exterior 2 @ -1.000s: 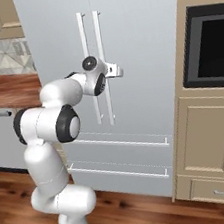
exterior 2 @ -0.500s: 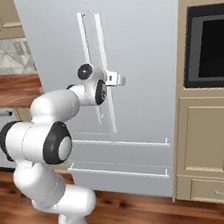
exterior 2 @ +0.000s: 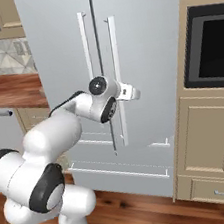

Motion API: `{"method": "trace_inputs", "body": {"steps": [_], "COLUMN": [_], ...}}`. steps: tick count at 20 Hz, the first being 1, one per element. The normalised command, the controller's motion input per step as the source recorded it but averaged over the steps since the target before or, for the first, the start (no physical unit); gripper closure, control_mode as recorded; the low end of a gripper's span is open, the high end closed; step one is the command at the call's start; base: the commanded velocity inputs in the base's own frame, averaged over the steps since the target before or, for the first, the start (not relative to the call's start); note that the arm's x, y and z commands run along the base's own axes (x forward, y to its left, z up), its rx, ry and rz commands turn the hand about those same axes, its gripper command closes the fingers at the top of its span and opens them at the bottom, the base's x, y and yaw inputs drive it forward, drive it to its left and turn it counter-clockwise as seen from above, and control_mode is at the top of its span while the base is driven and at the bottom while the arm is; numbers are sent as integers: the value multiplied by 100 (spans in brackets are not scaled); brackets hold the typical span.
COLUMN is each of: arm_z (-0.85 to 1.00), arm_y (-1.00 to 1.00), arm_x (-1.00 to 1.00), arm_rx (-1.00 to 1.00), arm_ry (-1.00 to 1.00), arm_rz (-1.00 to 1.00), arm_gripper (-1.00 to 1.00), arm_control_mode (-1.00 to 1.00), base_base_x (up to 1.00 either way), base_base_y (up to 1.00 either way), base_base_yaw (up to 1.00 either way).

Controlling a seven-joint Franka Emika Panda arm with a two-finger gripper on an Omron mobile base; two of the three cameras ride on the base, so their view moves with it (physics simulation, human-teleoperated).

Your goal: Move the hot dog bun to the plate on the dining table and place the condiment next to that plate. Then navigate to the fridge and take the sausage and place it on the plate as well.

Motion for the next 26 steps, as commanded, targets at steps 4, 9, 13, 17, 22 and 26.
{"method": "trace_inputs", "body": {"steps": [4,9,13,17,22,26], "arm_z": [0,2,17,33,52,50], "arm_y": [-100,-51,29,79,100,100], "arm_x": [-100,-100,-100,-100,-97,-32], "arm_rx": [4,0,-6,-12,-13,-22], "arm_ry": [-8,-6,-10,-6,5,14], "arm_rz": [-1,-5,0,0,0,0], "arm_gripper": [100,-100,-100,-100,-100,-100], "arm_control_mode": [-100,-100,-100,-100,-100,-100], "base_base_x": [0,0,0,0,0,0], "base_base_y": [0,0,0,0,0,0], "base_base_yaw": [0,0,0,0,0,0]}}
